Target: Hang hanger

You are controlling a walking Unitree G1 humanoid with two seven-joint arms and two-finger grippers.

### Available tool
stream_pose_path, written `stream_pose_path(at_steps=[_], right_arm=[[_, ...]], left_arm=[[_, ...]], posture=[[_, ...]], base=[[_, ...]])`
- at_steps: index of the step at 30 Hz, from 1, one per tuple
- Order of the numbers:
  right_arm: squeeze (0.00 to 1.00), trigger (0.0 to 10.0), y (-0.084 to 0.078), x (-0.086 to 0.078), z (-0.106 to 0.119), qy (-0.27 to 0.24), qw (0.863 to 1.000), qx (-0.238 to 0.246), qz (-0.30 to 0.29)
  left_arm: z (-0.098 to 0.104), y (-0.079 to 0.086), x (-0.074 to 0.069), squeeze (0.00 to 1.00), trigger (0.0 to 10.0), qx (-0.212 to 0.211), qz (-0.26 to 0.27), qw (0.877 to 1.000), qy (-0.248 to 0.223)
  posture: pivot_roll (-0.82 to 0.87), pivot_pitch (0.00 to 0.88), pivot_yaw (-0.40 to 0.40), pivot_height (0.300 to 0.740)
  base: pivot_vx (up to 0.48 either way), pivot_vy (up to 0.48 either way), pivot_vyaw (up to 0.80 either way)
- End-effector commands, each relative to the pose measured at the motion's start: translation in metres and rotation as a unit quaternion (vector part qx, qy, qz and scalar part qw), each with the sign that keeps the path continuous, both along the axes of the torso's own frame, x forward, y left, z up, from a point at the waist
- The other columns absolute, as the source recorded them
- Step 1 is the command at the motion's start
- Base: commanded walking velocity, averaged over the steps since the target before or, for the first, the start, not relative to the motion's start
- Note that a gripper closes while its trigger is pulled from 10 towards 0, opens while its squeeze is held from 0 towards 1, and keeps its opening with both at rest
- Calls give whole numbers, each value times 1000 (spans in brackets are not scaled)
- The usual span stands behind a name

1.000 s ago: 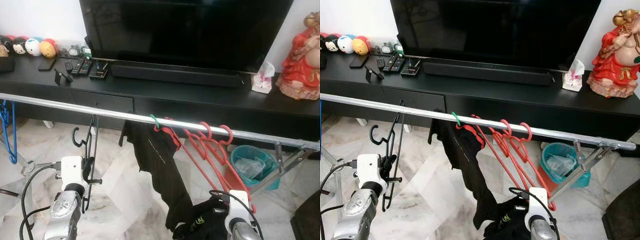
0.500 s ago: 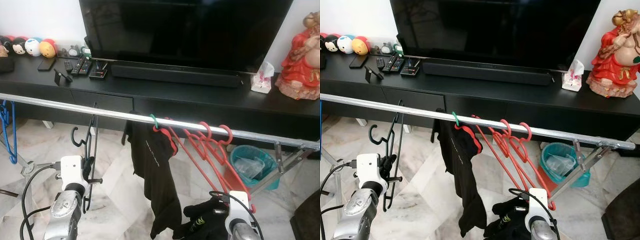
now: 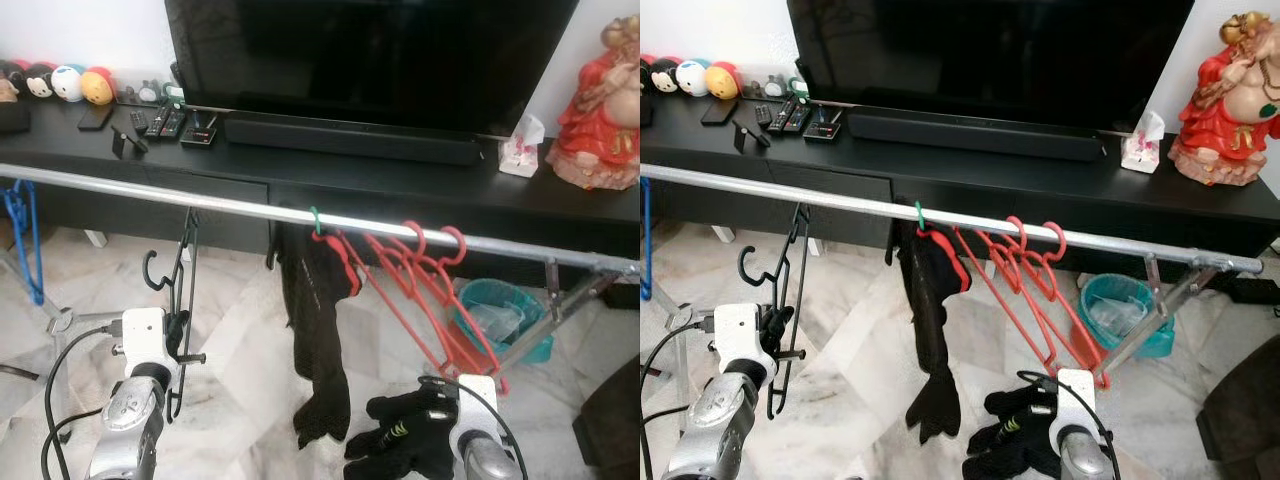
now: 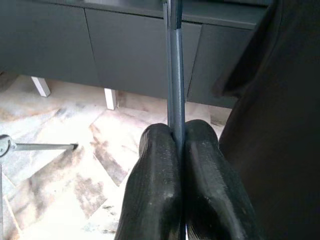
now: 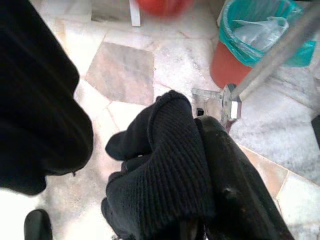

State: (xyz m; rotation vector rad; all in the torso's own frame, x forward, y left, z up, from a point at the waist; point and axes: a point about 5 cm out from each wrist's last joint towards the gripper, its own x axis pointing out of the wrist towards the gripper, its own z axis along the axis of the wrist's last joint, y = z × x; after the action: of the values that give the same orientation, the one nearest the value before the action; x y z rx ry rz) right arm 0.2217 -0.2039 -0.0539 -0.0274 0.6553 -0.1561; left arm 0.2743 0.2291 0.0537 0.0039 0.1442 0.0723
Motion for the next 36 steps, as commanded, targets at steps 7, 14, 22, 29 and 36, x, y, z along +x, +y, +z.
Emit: stream_pose_path(at_steps=[7,14,22,29,36], right_arm=[[0,10000,-3,3,3,-13,1000,2,-12],[0,10000,-3,3,3,-15,1000,4,-11],[0,10000,-5,2,3,-15,1000,1,-10],[0,10000,-5,2,3,-16,1000,-1,-8],[0,10000,-6,2,3,-16,1000,-3,-7]], left_arm=[[4,2,1,0,10000,10,0,1000,-2],[4,0,1,0,10000,10,0,1000,-2],[3,0,0,0,10000,8,2,1000,-1],[2,-1,-1,0,10000,7,3,1000,-1],[2,-1,-2,0,10000,5,3,1000,-1]], posture=[[48,0,-39,740],[51,0,-44,740],[52,0,-52,740],[51,0,-56,740],[50,0,-58,740]], base=[[-301,0,0],[-300,0,0],[-307,0,0],[-313,0,0],[-319,0,0]])
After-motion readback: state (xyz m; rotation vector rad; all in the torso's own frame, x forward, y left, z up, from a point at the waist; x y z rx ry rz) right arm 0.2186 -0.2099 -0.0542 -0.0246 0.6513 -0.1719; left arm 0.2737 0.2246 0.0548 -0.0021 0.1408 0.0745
